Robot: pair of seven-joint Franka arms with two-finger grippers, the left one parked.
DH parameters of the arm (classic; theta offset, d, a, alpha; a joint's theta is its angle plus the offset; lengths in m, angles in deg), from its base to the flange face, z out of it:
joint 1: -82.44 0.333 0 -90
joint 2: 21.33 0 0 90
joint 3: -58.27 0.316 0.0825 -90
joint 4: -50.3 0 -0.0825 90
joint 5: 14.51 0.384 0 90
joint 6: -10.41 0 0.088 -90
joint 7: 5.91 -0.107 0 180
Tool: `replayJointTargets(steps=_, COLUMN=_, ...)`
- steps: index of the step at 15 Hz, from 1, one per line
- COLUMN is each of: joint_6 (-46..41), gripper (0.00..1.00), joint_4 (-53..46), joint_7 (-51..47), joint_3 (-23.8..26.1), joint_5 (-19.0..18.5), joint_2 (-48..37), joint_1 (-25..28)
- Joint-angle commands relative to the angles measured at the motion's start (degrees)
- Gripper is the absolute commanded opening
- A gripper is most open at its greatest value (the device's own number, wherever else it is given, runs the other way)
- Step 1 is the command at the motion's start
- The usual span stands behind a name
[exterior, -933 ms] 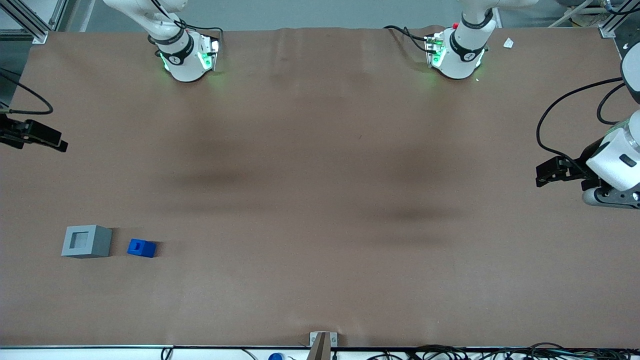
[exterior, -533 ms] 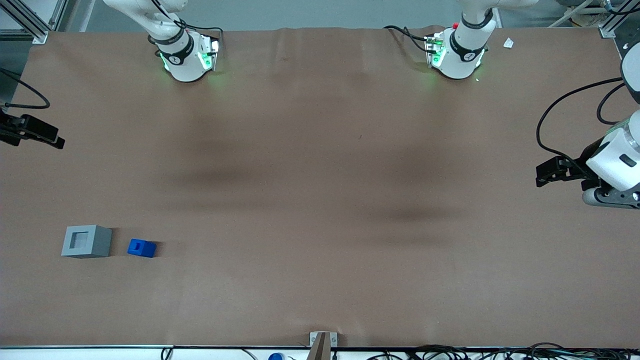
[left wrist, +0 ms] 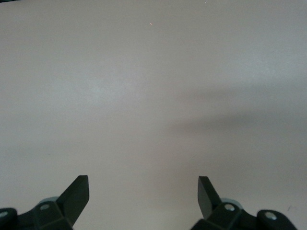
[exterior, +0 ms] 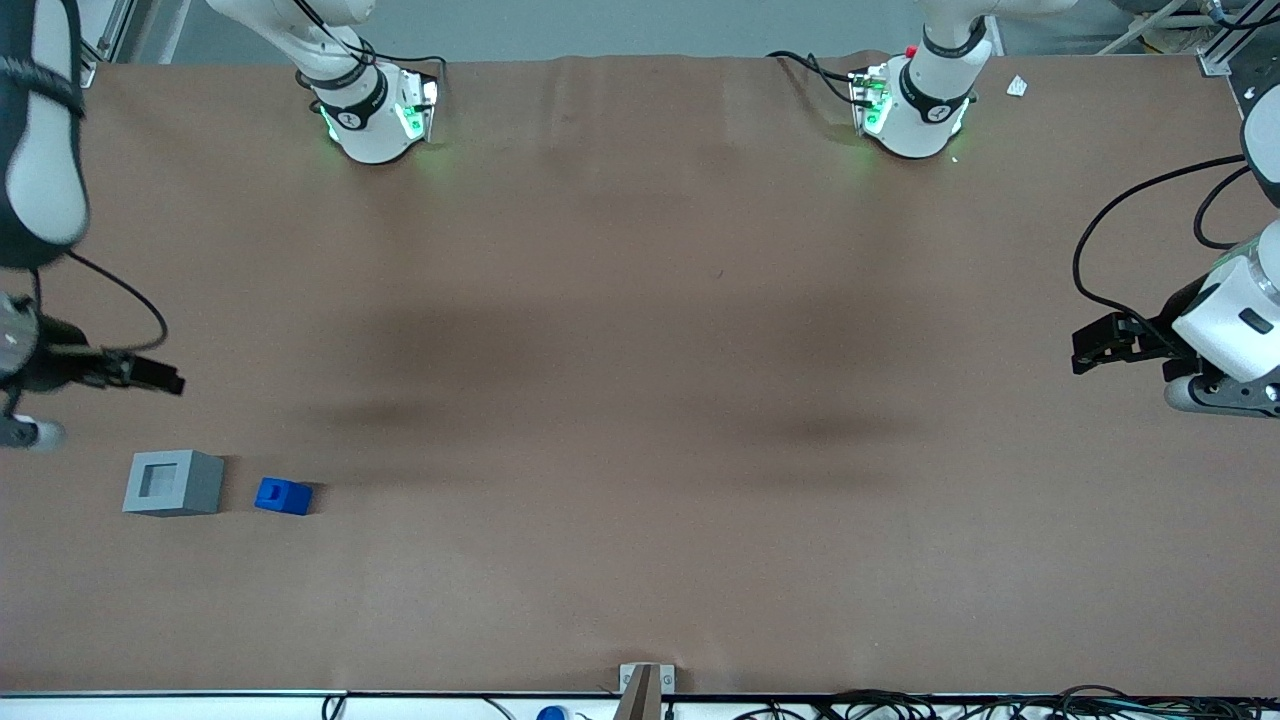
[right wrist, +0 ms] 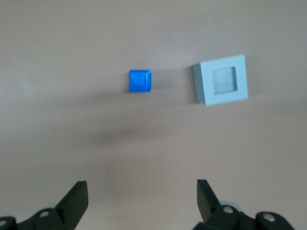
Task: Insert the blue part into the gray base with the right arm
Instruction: 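Move the right gripper out toward the blue block, then lower the open right gripper over the blue block and close on it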
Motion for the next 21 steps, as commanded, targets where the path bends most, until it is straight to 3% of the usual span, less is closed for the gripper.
replayJointTargets(steps=1, joint_6=6.02, gripper=1.0, joint_4=-0.88, joint_7=0.14, joint_3=0.33, joint_5=0.45, joint_2=5.81, joint_1=-0.62)
replayJointTargets(steps=5, joint_6=16.76, gripper=1.0, joint_4=-0.88, joint_7=-1.0, joint_3=0.33, joint_5=3.35, joint_2=14.95, joint_1=-0.01)
replayJointTargets(steps=8, joint_6=23.0, gripper=1.0, joint_4=-0.88, joint_7=-2.14, joint_3=0.33, joint_5=3.01, joint_2=18.83, joint_1=1.84)
replayJointTargets(steps=18, joint_6=28.81, gripper=0.99, joint_4=-1.41, joint_7=-4.7, joint_3=-0.02, joint_5=1.95, joint_2=24.55, joint_1=1.58)
replayJointTargets(steps=20, joint_6=29.08, gripper=0.88, joint_4=-1.41, joint_7=-4.61, joint_3=-0.02, joint_5=1.78, joint_2=24.82, joint_1=1.49)
replayJointTargets(steps=21, joint_6=29.08, gripper=0.73, joint_4=-1.41, joint_7=-4.26, joint_3=-0.02, joint_5=1.69, joint_2=24.99, joint_1=1.32)
